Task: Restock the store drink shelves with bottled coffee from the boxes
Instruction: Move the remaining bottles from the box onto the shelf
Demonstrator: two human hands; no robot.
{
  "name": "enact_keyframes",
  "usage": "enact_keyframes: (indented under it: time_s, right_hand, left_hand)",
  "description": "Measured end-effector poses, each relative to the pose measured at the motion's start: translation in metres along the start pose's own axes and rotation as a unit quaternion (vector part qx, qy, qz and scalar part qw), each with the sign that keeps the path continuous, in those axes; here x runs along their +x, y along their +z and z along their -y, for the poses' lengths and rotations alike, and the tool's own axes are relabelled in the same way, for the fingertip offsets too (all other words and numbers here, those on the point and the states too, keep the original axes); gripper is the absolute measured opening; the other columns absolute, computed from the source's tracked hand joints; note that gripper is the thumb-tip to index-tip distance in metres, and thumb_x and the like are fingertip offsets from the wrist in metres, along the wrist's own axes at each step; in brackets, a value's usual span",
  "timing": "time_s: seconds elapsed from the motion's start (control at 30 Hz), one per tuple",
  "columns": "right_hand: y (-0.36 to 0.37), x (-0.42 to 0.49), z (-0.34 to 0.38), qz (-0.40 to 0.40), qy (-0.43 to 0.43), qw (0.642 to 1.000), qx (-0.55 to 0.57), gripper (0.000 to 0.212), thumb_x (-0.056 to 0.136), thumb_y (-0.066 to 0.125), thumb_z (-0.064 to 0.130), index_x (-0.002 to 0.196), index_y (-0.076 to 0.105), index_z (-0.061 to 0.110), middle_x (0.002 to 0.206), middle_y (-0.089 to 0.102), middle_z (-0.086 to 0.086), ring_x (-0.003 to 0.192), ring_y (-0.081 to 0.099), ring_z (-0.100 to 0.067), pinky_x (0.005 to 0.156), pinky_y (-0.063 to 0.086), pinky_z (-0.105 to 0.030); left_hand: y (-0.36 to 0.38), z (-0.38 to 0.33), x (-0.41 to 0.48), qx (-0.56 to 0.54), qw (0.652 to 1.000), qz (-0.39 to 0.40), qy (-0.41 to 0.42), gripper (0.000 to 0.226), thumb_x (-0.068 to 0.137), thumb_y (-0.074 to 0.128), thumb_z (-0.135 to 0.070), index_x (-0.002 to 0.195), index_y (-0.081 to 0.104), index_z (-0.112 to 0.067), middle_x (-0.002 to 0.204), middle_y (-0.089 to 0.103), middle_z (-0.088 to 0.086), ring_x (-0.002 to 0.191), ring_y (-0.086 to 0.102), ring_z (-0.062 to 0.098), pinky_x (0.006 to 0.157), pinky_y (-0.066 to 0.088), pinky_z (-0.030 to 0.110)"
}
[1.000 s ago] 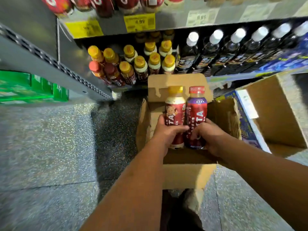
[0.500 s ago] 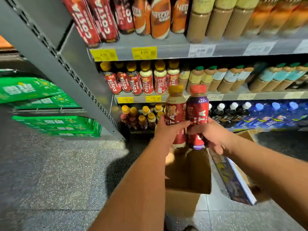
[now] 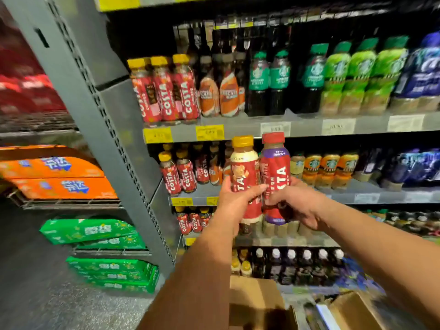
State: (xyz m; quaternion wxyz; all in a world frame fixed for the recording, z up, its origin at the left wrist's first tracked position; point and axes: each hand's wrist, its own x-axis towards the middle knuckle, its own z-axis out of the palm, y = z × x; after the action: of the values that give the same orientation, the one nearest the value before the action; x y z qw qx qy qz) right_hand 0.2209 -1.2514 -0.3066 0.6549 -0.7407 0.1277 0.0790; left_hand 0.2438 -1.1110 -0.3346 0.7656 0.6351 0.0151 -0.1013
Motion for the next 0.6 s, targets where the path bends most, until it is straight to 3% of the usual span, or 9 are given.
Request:
enact_keyframes:
  time_s: [0.07, 0.13, 0.23, 0.3, 0.5, 0.6]
  right_hand:
    - [-0.005, -0.011, 0.031, -0.006, -0.029, 1.0, -0.005, 0.035, 0.068, 0.069, -0.011, 0.092, 0.067, 0.014, 0.096, 0.072, -0.011, 0.088, 0.068, -0.027, 0.081, 0.055, -0.038]
    - [-0.009, -0.023, 0.058, -0.013, -0.057, 0.998, 0.008, 0.04, 0.069, 0.066, -0.013, 0.1, 0.065, 0.012, 0.096, 0.071, -0.012, 0.089, 0.067, -0.027, 0.075, 0.054, -0.035]
    - [-0.013, -0.041, 0.095, -0.006, -0.096, 0.995, 0.0, 0.041, 0.069, 0.065, -0.011, 0.103, 0.065, 0.012, 0.099, 0.072, -0.016, 0.095, 0.067, -0.033, 0.088, 0.054, -0.045]
    - [-0.017, -0.052, 0.118, -0.003, -0.116, 0.993, 0.001, 0.036, 0.073, 0.062, -0.012, 0.099, 0.064, 0.013, 0.098, 0.071, -0.014, 0.093, 0.066, -0.031, 0.087, 0.051, -0.043]
    - [-0.024, -0.081, 0.18, -0.016, -0.192, 0.981, -0.025, 0.031, 0.07, 0.069, -0.008, 0.093, 0.065, 0.013, 0.09, 0.07, -0.01, 0.08, 0.063, -0.025, 0.067, 0.048, -0.032]
    - [-0.024, -0.093, 0.207, -0.024, -0.211, 0.977, -0.027, 0.034, 0.071, 0.069, -0.006, 0.1, 0.065, 0.011, 0.1, 0.071, -0.014, 0.096, 0.066, -0.034, 0.084, 0.052, -0.043]
  left_hand:
    - [0.009, -0.032, -0.007, 0.011, 0.999, -0.001, 0.035, 0.055, 0.069, 0.083, -0.012, 0.114, 0.053, -0.022, 0.107, 0.07, 0.007, 0.096, 0.069, 0.024, 0.088, 0.054, 0.047]
    - [0.016, -0.062, -0.013, 0.013, 0.998, 0.0, 0.064, 0.049, 0.07, 0.083, -0.012, 0.108, 0.054, -0.023, 0.106, 0.07, 0.007, 0.095, 0.069, 0.023, 0.086, 0.055, 0.044]
    - [0.024, -0.104, -0.023, 0.021, 0.995, -0.002, 0.096, 0.055, 0.067, 0.085, -0.013, 0.114, 0.055, -0.019, 0.106, 0.071, 0.005, 0.093, 0.069, 0.021, 0.082, 0.057, 0.039]
    - [0.028, -0.13, -0.029, 0.026, 0.993, 0.003, 0.116, 0.062, 0.063, 0.087, -0.016, 0.116, 0.056, -0.019, 0.107, 0.071, 0.005, 0.095, 0.069, 0.021, 0.086, 0.056, 0.043]
    - [0.04, -0.195, -0.05, 0.028, 0.982, 0.002, 0.187, 0.055, 0.069, 0.083, -0.015, 0.116, 0.054, -0.023, 0.106, 0.07, 0.001, 0.097, 0.068, 0.019, 0.086, 0.055, 0.039]
    - [0.042, -0.225, -0.055, 0.038, 0.978, 0.003, 0.206, 0.049, 0.068, 0.084, -0.018, 0.107, 0.056, -0.027, 0.104, 0.07, 0.001, 0.096, 0.068, 0.019, 0.089, 0.054, 0.043]
